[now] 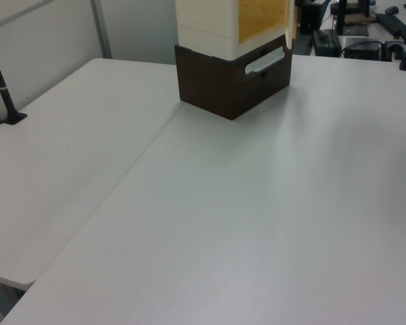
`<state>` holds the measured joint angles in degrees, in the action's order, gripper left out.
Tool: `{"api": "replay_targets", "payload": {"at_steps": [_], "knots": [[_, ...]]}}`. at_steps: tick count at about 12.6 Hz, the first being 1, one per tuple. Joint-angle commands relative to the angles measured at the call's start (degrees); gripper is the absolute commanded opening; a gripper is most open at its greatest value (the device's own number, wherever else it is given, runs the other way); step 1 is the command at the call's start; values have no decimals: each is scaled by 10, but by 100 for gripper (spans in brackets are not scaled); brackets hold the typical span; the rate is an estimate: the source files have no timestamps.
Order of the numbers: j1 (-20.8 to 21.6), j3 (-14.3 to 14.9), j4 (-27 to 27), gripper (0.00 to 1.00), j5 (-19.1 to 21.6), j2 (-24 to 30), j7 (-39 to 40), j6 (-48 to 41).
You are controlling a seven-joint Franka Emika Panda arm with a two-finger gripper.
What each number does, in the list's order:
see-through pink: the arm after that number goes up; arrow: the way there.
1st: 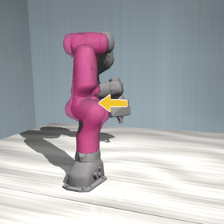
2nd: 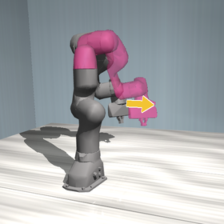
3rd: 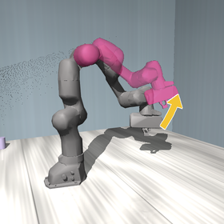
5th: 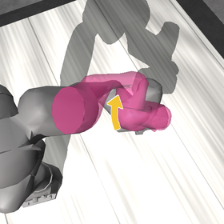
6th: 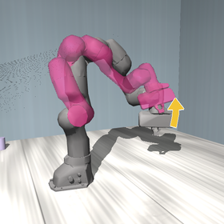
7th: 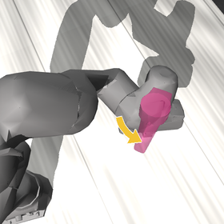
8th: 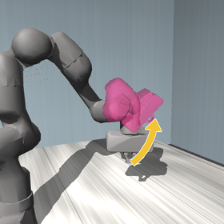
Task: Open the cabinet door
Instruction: 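Pull the handle outward, swinging the cream door open on its hinge, then release the handle and lift the gripper away from the door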
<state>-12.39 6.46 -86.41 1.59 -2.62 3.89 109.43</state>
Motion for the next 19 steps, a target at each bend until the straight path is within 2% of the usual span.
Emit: {"api": "replay_targets", "payload": {"at_steps": [1, 3, 5, 7, 10, 12, 15, 19], "knots": [[-36, 6, -27, 100, -10, 45, 50, -37], [-57, 9, -27, 100, -11, 51, 74, -55], [-59, 35, -25, 100, -10, 56, 82, -55], [-59, 46, -22, 100, -4, 62, 78, -53], [-54, 46, -19, 100, 31, 67, 73, -52], [-48, 45, -16, 100, 60, 67, 33, -48], [-25, 43, -6, 100, 60, 57, -15, -46], [-22, 43, -8, 100, 51, 30, -11, -46]]}}
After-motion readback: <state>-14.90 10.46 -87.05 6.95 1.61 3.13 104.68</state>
